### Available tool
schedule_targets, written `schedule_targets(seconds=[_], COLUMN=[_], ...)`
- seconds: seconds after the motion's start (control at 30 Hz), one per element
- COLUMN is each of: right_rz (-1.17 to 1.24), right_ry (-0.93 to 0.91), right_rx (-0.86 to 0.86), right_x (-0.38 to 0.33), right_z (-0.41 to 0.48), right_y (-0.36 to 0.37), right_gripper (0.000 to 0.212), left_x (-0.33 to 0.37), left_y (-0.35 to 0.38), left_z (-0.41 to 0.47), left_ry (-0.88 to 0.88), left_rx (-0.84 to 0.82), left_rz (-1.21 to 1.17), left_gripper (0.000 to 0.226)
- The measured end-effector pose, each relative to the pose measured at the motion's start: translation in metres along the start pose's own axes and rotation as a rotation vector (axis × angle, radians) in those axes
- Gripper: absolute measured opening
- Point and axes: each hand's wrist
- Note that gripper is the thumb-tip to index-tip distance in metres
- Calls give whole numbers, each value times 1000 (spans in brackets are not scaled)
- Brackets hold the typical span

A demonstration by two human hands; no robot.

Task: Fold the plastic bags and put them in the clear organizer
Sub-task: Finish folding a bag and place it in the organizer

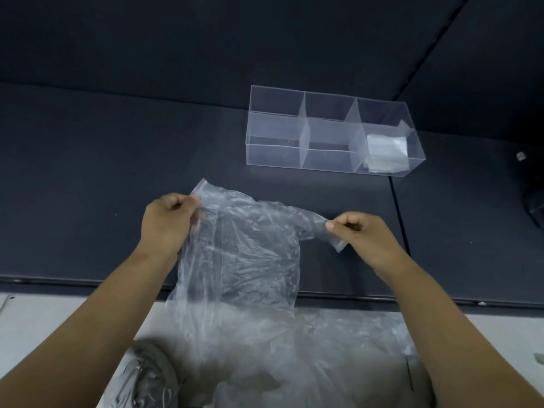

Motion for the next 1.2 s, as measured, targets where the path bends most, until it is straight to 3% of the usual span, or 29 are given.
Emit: schedule_targets(seconds=[0.13, 0.27, 0.37, 0.47, 0.57, 0.67, 0.77, 0.87, 1.03, 1.2], right_rz=[255, 394, 289, 249, 283, 257, 128, 41, -75, -76], right_ry=[114, 171, 136, 110, 68, 79, 116, 152, 132, 119], right_rx=[-134, -183, 113, 462, 580, 426, 160, -111, -111, -142], right_x=[3, -4, -6, -9, -15, -21, -18, -18, -10, -8], right_z=[1, 2, 19, 34, 30, 3, -48, -90, -98, -95], right_y=[-28, -53, -55, -62, -64, -45, -13, 18, 46, 42], right_gripper=[53, 34, 13, 17, 17, 10, 19, 31, 6, 25], left_x=[2, 3, 8, 16, 18, 10, -4, -20, -33, -27], left_y=[-7, -1, 4, 5, 5, -6, -26, -45, -55, -54], left_z=[7, 7, 5, 10, 12, 3, -14, -38, -71, -68], left_ry=[-133, -140, -130, -156, -218, -198, -147, -206, -287, -326], left_rx=[-2, -54, -69, -40, -34, -97, -74, -78, -246, -395], left_rz=[-87, -119, -111, -195, -325, -347, -324, -253, -156, -25], left_gripper=[27, 28, 30, 32, 24, 20, 17, 18, 19, 16])
Point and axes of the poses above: each hand's wrist, its own z-axis towards the middle knuckle, its own y-axis out of the palm, x = y × z, and after that the axes turned 6 degrees about -y, right-handed
